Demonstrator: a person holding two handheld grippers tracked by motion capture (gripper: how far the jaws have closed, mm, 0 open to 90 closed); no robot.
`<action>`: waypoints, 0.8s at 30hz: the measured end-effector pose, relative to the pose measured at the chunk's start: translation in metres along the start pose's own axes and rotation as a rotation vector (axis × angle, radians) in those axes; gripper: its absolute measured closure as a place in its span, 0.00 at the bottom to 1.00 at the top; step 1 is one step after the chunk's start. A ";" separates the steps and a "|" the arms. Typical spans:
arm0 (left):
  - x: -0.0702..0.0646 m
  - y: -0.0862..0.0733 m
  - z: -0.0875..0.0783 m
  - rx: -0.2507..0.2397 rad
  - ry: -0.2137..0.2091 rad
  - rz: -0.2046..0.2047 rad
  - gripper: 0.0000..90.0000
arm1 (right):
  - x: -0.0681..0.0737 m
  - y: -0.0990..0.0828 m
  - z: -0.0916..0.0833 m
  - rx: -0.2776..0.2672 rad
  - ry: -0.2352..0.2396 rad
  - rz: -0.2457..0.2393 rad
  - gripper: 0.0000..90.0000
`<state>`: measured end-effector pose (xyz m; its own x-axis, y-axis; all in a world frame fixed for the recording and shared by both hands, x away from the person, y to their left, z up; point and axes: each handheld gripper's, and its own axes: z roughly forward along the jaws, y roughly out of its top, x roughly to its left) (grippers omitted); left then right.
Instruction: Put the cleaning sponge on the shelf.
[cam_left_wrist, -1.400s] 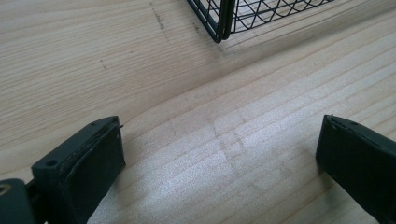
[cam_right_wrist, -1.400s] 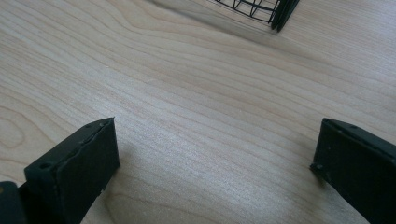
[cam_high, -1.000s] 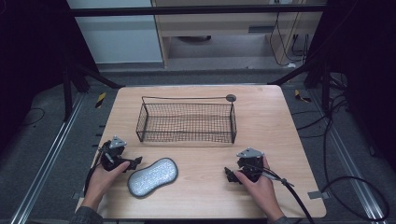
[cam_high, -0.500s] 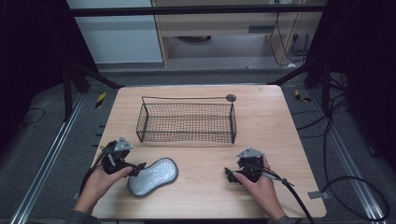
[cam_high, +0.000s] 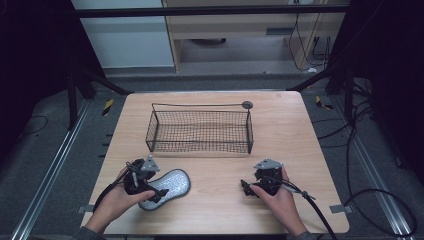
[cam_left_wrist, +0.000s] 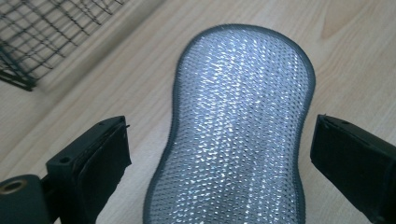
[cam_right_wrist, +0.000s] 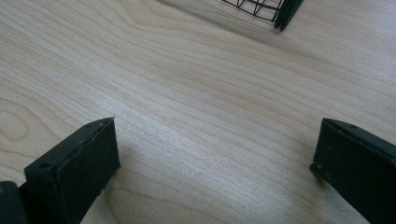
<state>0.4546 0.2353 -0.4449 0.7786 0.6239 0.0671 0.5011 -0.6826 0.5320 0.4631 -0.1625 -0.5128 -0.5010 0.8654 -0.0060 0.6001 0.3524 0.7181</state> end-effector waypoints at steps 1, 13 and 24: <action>-0.002 0.000 0.003 0.018 0.000 0.018 0.05 | 0.000 0.000 0.000 0.000 0.000 0.000 0.00; -0.003 -0.003 0.012 0.064 -0.026 0.041 0.04 | 0.000 0.000 0.000 0.004 0.004 -0.004 0.00; -0.004 -0.004 0.023 0.086 -0.039 0.054 0.04 | 0.000 0.000 0.000 0.007 0.006 -0.005 0.00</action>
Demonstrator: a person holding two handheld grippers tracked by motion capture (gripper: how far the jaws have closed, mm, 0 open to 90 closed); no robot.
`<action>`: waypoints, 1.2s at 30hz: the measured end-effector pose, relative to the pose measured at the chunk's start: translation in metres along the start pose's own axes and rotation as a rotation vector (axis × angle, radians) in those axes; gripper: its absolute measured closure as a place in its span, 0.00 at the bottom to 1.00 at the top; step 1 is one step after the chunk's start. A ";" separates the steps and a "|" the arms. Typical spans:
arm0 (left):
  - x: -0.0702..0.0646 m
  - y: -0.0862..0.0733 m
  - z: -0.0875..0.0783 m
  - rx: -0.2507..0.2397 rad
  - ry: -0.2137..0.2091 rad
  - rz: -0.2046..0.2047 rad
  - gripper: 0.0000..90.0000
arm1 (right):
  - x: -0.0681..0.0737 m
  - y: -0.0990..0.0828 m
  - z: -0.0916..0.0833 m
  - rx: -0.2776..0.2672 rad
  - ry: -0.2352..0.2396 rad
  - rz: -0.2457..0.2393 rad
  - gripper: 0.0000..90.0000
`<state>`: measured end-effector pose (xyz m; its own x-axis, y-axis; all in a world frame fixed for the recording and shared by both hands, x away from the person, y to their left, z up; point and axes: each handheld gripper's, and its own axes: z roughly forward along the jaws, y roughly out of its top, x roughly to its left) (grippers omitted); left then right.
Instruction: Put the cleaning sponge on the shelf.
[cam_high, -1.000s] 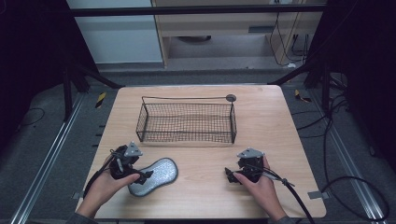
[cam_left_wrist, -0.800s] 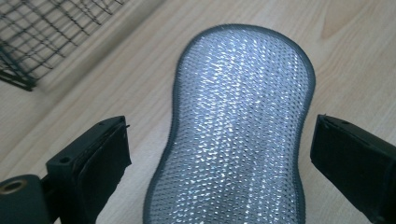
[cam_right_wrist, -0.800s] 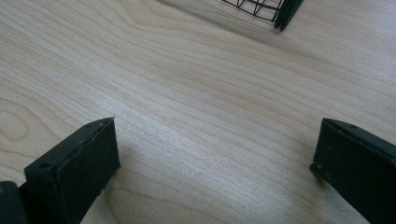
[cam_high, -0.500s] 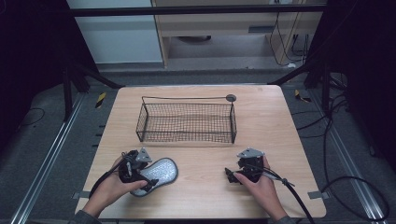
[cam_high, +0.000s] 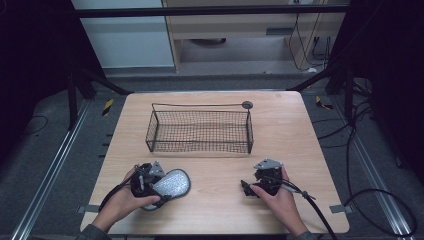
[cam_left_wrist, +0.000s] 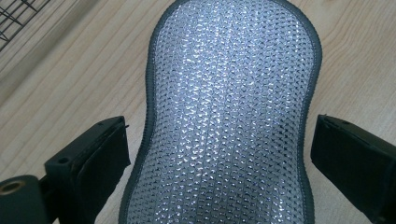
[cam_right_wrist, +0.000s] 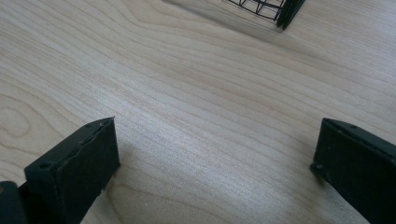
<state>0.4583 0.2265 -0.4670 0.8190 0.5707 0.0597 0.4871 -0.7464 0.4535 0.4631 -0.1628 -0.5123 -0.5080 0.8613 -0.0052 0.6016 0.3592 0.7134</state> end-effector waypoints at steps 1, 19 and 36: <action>0.000 0.000 0.001 0.004 -0.001 0.002 0.04 | 0.000 0.000 0.000 0.000 0.000 0.000 0.00; 0.000 0.003 0.009 0.023 -0.013 0.005 0.04 | 0.000 0.000 0.000 0.004 0.003 0.000 0.00; 0.004 0.008 0.017 0.075 -0.038 0.005 0.02 | 0.000 0.000 0.000 0.005 0.004 -0.004 0.00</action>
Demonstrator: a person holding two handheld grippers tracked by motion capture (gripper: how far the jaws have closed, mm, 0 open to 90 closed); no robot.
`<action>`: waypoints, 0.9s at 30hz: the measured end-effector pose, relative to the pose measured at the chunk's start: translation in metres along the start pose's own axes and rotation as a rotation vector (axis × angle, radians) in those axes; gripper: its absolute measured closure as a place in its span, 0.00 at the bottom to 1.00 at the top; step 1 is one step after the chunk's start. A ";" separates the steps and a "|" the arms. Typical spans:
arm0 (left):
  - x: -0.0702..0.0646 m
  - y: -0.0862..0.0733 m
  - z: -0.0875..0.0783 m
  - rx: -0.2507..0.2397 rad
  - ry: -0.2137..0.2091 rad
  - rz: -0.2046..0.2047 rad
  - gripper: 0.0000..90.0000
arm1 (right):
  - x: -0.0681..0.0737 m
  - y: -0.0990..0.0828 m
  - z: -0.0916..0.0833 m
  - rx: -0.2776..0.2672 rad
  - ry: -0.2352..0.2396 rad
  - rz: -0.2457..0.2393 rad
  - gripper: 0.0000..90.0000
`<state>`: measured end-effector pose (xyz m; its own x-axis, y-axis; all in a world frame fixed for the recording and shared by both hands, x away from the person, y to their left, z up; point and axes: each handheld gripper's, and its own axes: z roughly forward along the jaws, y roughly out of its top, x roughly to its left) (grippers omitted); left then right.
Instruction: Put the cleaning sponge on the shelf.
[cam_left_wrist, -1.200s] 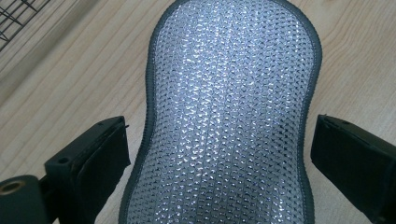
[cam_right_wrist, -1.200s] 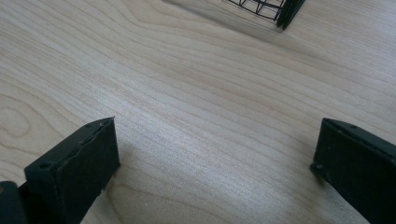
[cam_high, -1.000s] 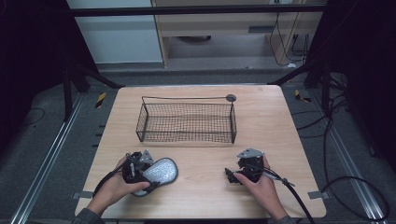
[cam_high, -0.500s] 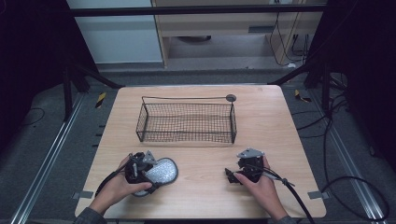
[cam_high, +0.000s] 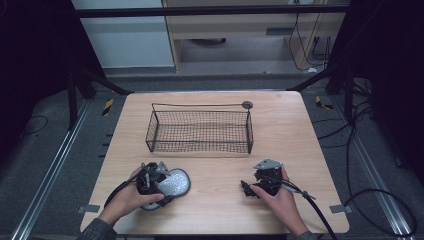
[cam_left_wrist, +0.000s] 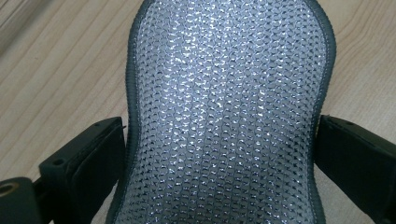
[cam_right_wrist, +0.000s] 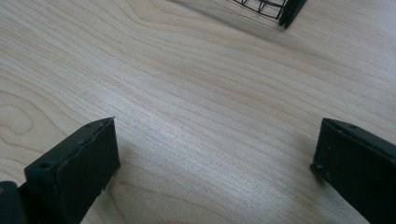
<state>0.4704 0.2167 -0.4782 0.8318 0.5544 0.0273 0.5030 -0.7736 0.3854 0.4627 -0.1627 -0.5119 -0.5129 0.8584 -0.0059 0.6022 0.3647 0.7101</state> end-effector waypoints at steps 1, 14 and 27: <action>0.000 0.001 0.000 0.000 -0.002 -0.005 0.02 | 0.000 0.000 0.000 0.000 0.000 0.000 0.00; 0.000 0.002 -0.002 0.007 0.009 0.001 0.09 | 0.000 0.000 0.000 0.000 0.001 -0.001 0.00; -0.001 0.003 -0.015 -0.017 0.026 0.014 0.10 | 0.000 0.000 0.000 -0.001 0.000 -0.004 0.00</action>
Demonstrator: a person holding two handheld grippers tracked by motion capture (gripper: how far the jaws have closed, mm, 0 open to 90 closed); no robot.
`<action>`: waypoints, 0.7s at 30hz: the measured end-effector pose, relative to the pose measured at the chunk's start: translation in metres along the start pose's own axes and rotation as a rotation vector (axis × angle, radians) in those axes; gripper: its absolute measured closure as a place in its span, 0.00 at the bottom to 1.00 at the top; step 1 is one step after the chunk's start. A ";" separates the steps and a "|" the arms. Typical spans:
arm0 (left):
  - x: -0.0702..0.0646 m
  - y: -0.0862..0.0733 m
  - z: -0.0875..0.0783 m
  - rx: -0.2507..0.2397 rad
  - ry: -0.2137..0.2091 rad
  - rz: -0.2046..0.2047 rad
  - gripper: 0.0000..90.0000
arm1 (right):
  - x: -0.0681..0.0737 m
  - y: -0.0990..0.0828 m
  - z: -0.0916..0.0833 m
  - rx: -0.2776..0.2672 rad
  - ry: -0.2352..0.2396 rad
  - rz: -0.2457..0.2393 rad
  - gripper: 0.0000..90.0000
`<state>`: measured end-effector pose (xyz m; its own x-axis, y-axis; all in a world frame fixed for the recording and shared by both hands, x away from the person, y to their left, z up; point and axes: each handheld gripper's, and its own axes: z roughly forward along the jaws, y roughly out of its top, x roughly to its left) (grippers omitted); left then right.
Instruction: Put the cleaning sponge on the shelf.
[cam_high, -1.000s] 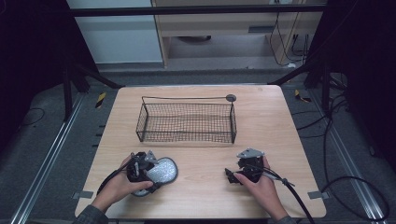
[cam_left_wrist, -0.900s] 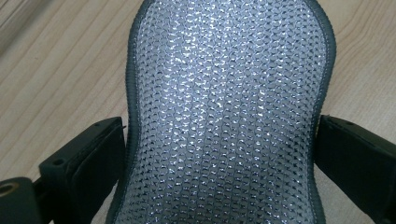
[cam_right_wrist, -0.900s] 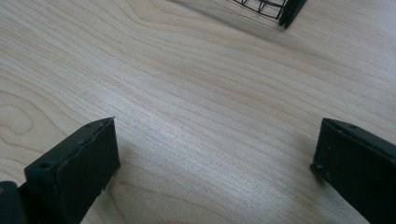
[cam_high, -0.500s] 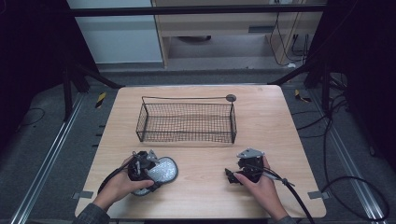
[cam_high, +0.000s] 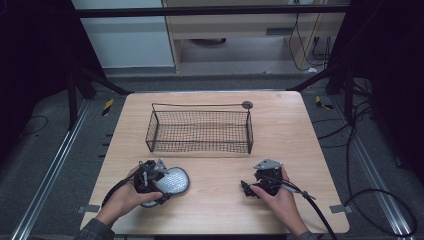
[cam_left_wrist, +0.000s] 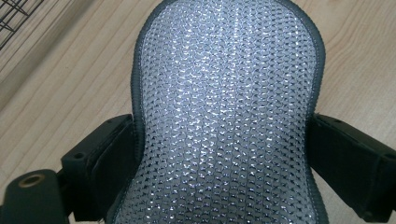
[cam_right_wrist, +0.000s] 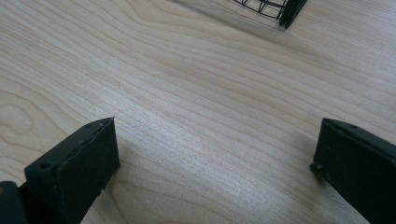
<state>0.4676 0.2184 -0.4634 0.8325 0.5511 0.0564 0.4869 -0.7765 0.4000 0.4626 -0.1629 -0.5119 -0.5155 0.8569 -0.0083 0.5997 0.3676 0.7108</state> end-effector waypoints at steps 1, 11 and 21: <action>0.000 0.000 -0.001 0.001 0.002 0.007 0.10 | 0.000 0.000 0.000 0.000 0.000 0.000 0.00; 0.001 0.010 -0.020 -0.028 0.030 0.038 0.10 | 0.000 0.000 0.000 0.000 0.000 0.000 0.00; 0.005 0.026 -0.046 -0.052 0.093 0.090 0.10 | 0.000 0.000 0.000 0.000 0.000 0.004 0.00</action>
<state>0.4725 0.2149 -0.4107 0.8430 0.5076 0.1780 0.3946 -0.8085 0.4367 0.4623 -0.1628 -0.5120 -0.5132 0.8583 -0.0048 0.6017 0.3638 0.7111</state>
